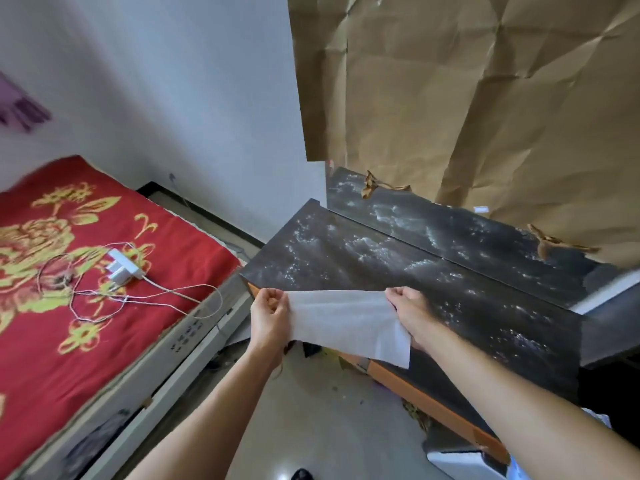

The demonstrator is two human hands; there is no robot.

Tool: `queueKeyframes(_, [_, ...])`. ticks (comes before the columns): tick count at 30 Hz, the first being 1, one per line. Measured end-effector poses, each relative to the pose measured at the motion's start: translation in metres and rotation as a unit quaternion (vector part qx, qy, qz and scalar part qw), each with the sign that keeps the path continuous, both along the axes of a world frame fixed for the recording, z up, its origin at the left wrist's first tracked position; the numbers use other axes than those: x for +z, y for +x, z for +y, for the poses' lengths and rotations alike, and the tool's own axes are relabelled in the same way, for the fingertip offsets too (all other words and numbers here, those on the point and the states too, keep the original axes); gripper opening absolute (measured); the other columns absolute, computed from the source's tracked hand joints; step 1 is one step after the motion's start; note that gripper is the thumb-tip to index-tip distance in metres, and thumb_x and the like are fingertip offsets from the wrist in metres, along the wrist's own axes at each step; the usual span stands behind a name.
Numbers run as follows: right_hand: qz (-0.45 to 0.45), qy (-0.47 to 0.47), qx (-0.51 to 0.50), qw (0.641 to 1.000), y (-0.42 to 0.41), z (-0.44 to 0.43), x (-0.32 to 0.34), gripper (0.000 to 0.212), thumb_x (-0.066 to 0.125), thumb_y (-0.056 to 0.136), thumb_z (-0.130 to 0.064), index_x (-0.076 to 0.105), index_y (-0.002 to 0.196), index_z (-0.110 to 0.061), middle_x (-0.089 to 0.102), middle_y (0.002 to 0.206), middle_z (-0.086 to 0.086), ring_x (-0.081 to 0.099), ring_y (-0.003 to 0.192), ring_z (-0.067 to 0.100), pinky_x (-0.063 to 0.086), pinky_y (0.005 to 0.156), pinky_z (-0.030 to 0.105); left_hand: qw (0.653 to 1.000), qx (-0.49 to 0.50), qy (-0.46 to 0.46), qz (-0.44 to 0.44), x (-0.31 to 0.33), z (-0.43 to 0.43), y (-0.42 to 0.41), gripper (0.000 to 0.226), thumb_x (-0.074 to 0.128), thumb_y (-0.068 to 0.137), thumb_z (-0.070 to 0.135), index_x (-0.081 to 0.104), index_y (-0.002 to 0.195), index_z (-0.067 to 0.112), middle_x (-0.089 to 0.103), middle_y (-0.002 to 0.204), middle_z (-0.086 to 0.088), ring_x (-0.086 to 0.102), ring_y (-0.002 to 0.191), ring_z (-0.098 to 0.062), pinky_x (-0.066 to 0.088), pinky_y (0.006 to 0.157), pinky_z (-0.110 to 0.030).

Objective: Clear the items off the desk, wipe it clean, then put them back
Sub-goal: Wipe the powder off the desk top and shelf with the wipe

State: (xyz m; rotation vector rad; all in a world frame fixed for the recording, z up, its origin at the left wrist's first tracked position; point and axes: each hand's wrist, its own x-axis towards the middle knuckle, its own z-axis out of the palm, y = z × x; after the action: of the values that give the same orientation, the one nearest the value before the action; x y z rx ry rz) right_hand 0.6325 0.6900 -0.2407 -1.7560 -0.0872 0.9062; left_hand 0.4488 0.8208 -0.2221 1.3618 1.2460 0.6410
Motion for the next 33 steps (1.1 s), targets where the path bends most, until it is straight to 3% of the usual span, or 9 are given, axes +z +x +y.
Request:
queueKeyframes(5, [0.212,0.082,0.034,0.973,-0.003,0.041,0.015,0.040,0.069,0.082,-0.038,0.065,0.105,-0.005,0.069,0.099,0.017,0.067,0.092,0.031,0.056,0.068,0.036,0.996,-0.081,-0.035,-0.010,0.012,0.056,-0.011,0.031,0.041,0.090,-0.001,0.068,0.087,0.015,0.065,0.091,-0.010,0.060,0.068,-0.020,0.047,0.046,-0.023])
queueKeyframes(10, [0.276,0.036,0.085,0.957,-0.019,0.066,-0.004,0.045,0.072,0.073,-0.012,0.061,0.116,-0.005,0.070,0.095,0.013,0.067,0.082,0.027,0.057,0.065,0.037,0.995,-0.098,-0.021,0.002,0.003,0.091,-0.006,0.043,0.038,0.088,-0.003,0.074,0.089,0.021,0.071,0.093,0.004,0.067,0.084,-0.014,0.053,0.067,-0.024])
queueKeyframes(16, [0.130,0.007,0.056,0.990,0.012,0.121,-0.007,0.020,0.064,0.088,-0.018,0.064,0.104,-0.007,0.072,0.090,0.010,0.068,0.079,0.026,0.052,0.066,0.034,0.993,-0.112,0.008,0.027,-0.007,0.132,0.015,0.012,0.067,0.084,0.011,0.076,0.087,0.019,0.071,0.090,0.006,0.064,0.083,-0.008,0.046,0.071,-0.020])
queueKeyframes(19, [0.063,-0.033,0.072,0.995,0.042,0.150,-0.015,0.036,0.068,0.085,-0.021,0.059,0.115,-0.004,0.070,0.099,0.013,0.068,0.083,0.027,0.053,0.071,0.036,0.994,-0.101,-0.002,0.044,-0.008,0.164,0.032,0.013,0.072,0.079,0.005,0.074,0.082,0.017,0.071,0.089,-0.004,0.065,0.080,-0.016,0.051,0.071,-0.025])
queueKeyframes(22, [0.055,-0.041,0.092,0.993,0.068,0.177,-0.018,0.074,0.079,0.072,-0.026,0.043,0.137,-0.025,0.051,0.128,0.002,0.054,0.113,0.025,0.045,0.097,0.045,0.984,-0.137,0.006,0.112,-0.011,0.198,0.053,0.024,0.073,0.076,0.004,0.071,0.099,0.010,0.068,0.102,-0.009,0.065,0.090,-0.020,0.055,0.084,-0.033])
queueKeyframes(25, [0.047,-0.023,0.160,0.986,0.086,0.203,-0.015,0.072,0.080,0.070,-0.015,0.049,0.132,-0.034,0.051,0.123,-0.001,0.048,0.117,0.022,0.038,0.105,0.047,0.942,-0.227,0.077,0.235,-0.017,0.228,0.074,0.051,0.080,0.069,0.016,0.064,0.116,0.007,0.064,0.110,-0.006,0.061,0.097,-0.019,0.051,0.088,-0.029])
queueKeyframes(29, [-0.097,-0.159,0.327,0.926,0.088,0.234,-0.009,0.054,0.081,0.066,-0.016,0.064,0.117,-0.019,0.061,0.110,0.003,0.060,0.094,0.018,0.049,0.080,0.027,0.852,-0.333,0.207,0.347,-0.018,0.252,0.091,0.031,0.077,0.070,0.025,0.070,0.097,0.011,0.061,0.095,-0.004,0.054,0.093,-0.020,0.042,0.080,-0.027])
queueKeyframes(32, [-0.222,-0.244,0.358,0.873,0.091,0.249,-0.010,0.012,0.078,0.071,-0.029,0.070,0.073,-0.020,0.061,0.065,-0.001,0.057,0.061,0.018,0.037,0.053,0.023,0.849,-0.351,0.208,0.335,-0.023,0.282,0.093,0.015,0.072,0.078,0.030,0.074,0.077,0.015,0.056,0.094,0.000,0.049,0.092,-0.017,0.043,0.080,-0.029])
queueKeyframes(33, [-0.230,-0.237,0.344,0.879,0.095,0.253,-0.013,0.024,0.077,0.071,-0.034,0.063,0.059,-0.018,0.055,0.056,-0.003,0.053,0.056,0.018,0.033,0.052,0.025,0.857,-0.360,0.184,0.320,-0.026,0.294,0.091,0.018,0.071,0.080,0.033,0.074,0.073,0.017,0.056,0.098,0.002,0.050,0.094,-0.016,0.044,0.084,-0.031])
